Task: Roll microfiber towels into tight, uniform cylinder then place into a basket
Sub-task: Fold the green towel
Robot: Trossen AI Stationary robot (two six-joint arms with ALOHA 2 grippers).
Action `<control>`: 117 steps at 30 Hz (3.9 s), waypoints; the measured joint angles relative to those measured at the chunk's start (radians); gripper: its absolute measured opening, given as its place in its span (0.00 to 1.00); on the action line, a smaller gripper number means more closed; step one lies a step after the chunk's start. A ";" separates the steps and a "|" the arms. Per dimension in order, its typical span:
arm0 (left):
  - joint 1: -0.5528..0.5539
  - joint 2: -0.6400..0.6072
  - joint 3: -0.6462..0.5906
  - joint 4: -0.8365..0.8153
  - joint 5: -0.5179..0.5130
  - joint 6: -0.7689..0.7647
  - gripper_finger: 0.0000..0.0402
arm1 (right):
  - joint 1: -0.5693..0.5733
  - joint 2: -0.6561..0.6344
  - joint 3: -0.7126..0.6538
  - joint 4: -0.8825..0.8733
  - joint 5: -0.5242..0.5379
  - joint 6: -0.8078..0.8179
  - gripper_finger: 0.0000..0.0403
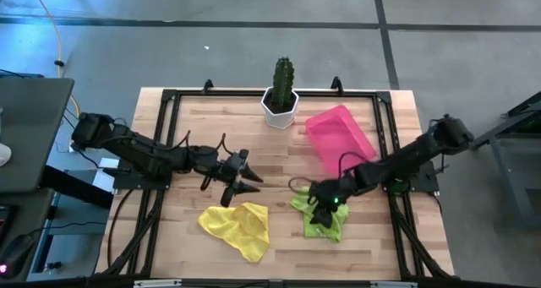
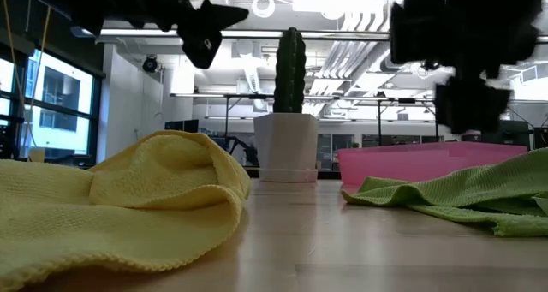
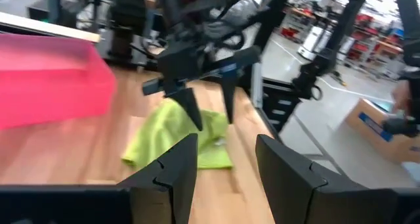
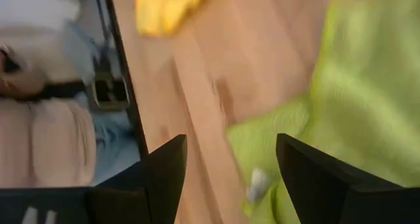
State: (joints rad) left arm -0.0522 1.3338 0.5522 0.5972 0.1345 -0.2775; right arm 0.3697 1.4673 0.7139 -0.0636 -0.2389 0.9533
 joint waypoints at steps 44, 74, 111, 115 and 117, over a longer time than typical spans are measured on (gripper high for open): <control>-0.207 0.094 -0.002 -0.076 -0.125 0.097 0.36 | 0.091 0.178 0.403 -0.707 0.469 -0.473 0.56; -0.244 0.181 -0.001 -0.037 0.065 -0.055 0.36 | -0.063 0.466 0.392 -0.084 0.736 -0.878 0.56; -0.156 0.177 0.004 -1.191 -0.698 -0.834 0.36 | 0.005 0.322 0.637 -0.504 0.653 -0.585 0.56; -0.108 0.180 0.000 -1.293 -0.734 -0.918 0.36 | 0.005 0.322 0.637 -0.513 0.653 -0.584 0.56; -0.080 0.181 0.000 -1.339 -0.742 -0.947 0.36 | 0.005 0.322 0.637 -0.517 0.653 -0.584 0.56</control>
State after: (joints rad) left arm -0.1321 1.5146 0.5518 -0.7422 -0.6074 -1.2241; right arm 0.3744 1.7889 1.3506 -0.5804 0.4141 0.3695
